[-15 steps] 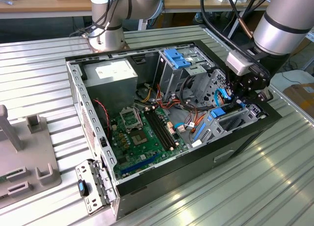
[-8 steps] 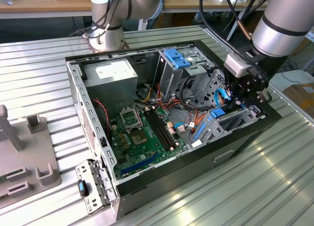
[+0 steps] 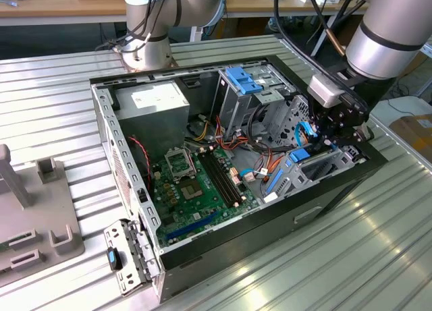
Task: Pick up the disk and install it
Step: 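Insert the first disk wire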
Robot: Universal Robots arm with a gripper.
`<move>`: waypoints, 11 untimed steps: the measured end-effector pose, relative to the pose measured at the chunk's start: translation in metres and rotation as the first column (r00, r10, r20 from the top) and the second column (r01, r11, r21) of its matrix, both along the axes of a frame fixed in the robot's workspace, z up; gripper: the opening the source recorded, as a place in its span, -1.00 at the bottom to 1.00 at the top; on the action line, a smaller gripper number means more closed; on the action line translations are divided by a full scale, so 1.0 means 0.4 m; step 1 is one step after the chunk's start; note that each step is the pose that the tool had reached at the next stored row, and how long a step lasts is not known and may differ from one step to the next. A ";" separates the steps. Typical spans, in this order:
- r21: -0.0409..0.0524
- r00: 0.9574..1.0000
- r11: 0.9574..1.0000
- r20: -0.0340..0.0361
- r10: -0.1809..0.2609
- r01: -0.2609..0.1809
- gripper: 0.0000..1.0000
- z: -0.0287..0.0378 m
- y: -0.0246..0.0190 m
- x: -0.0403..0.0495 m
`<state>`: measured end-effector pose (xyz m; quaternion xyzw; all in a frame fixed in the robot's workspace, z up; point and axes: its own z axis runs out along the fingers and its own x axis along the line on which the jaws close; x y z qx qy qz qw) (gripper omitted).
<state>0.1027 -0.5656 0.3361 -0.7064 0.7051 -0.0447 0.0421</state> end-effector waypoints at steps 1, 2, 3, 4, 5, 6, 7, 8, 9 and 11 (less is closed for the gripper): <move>0.000 1.000 1.000 0.000 0.000 0.000 -0.64 0.000 0.000 0.000; 0.000 1.000 1.000 0.000 0.000 0.000 -0.51 0.000 0.000 0.000; -0.001 1.000 1.000 0.000 0.000 0.000 -0.51 0.001 0.000 0.000; -0.001 1.000 1.000 0.000 0.000 0.000 -0.51 0.001 0.000 0.000; -0.001 1.000 1.000 0.000 0.000 0.000 -0.51 0.004 0.000 0.000; 0.000 1.000 1.000 0.000 0.000 0.000 -0.51 0.013 0.000 0.000; -0.001 1.000 1.000 0.000 0.000 0.000 -0.51 0.020 0.000 0.000; -0.001 1.000 1.000 0.000 0.000 0.000 -0.51 0.026 0.000 0.000; -0.001 1.000 1.000 0.000 0.000 0.000 -0.51 0.035 0.000 0.000; -0.001 1.000 1.000 0.000 0.000 0.000 -0.51 0.054 0.000 0.000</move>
